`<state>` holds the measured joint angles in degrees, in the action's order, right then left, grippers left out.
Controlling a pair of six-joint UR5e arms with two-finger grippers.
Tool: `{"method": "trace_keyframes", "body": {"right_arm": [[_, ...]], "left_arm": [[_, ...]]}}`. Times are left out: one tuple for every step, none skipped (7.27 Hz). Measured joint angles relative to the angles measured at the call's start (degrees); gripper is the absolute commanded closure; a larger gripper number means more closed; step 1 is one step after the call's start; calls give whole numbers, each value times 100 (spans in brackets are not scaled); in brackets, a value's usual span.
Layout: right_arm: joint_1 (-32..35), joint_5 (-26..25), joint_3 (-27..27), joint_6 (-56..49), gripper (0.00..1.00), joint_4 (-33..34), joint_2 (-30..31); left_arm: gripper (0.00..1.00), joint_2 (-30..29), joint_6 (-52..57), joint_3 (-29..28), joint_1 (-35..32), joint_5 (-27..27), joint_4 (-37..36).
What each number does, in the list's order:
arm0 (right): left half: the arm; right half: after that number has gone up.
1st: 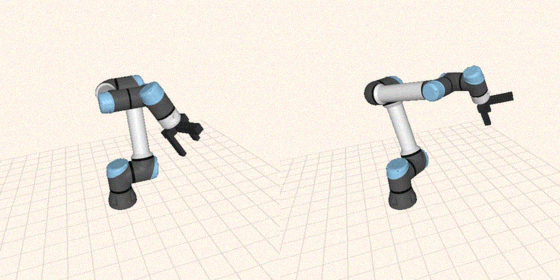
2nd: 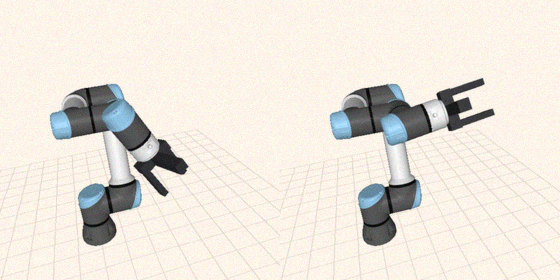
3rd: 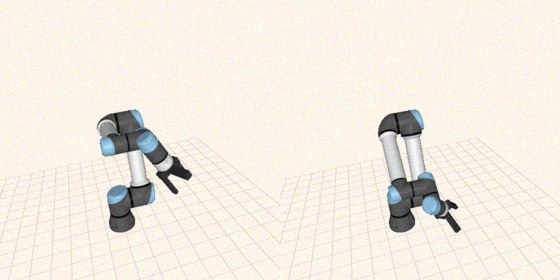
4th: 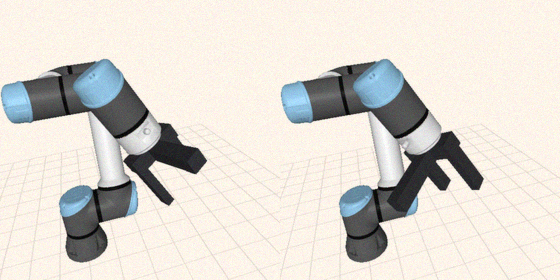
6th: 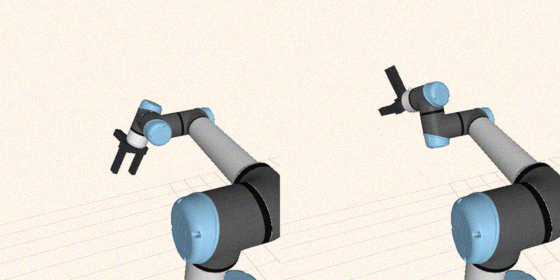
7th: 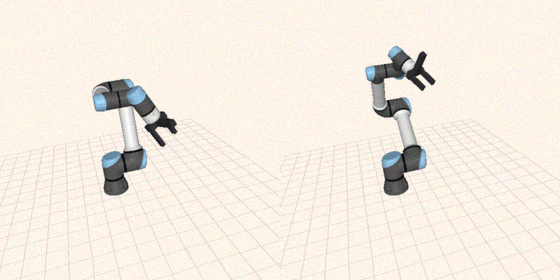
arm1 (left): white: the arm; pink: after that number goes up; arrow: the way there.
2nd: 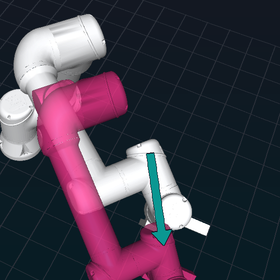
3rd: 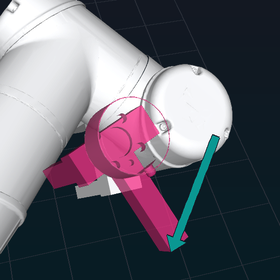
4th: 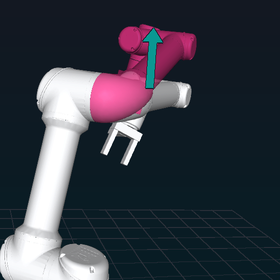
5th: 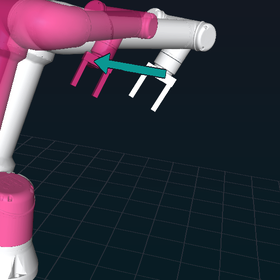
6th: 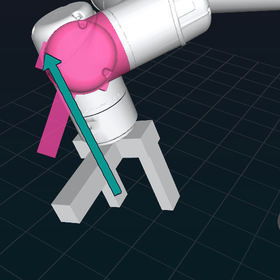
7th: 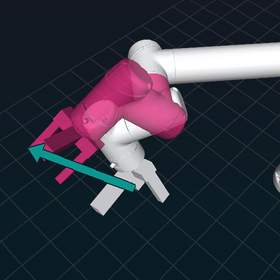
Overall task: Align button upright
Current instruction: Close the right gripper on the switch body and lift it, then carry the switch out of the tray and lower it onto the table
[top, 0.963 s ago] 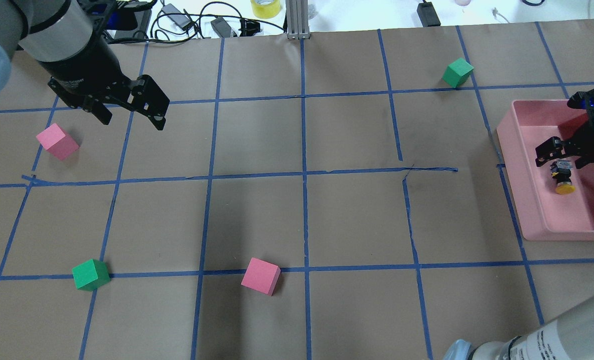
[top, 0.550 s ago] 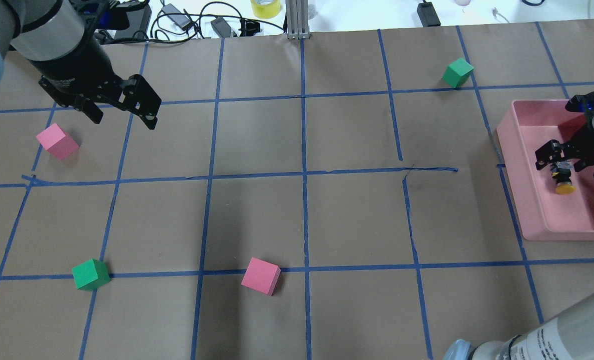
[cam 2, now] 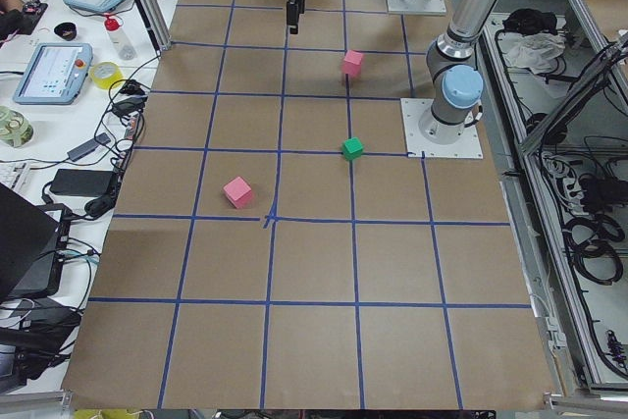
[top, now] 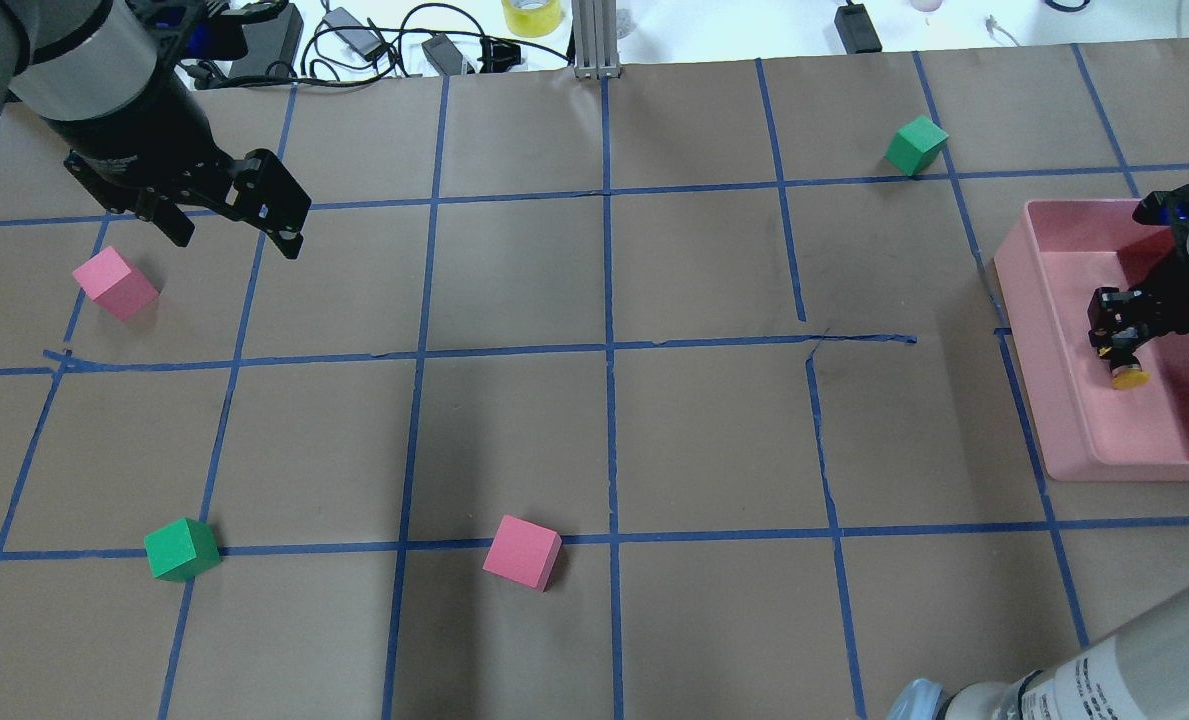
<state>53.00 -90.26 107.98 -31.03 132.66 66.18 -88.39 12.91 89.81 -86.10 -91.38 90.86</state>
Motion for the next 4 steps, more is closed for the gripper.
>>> {"method": "trace_keyframes", "body": {"right_arm": [[1, 9, -24, -31, 100, -36, 46], [4, 16, -53, -89, 100, -123, 185], [19, 35, -87, -119, 100, -306, 412], [56, 80, -206, -134, 100, -609, 656]], "left_arm": [[0, 3, 0, -1, 13, 3, -2], [0, 5, 0, -1, 18, 8, 0], [0, 6, -5, 2, 21, 12, 1], [0, 5, -13, 10, 25, 12, 2]]}}
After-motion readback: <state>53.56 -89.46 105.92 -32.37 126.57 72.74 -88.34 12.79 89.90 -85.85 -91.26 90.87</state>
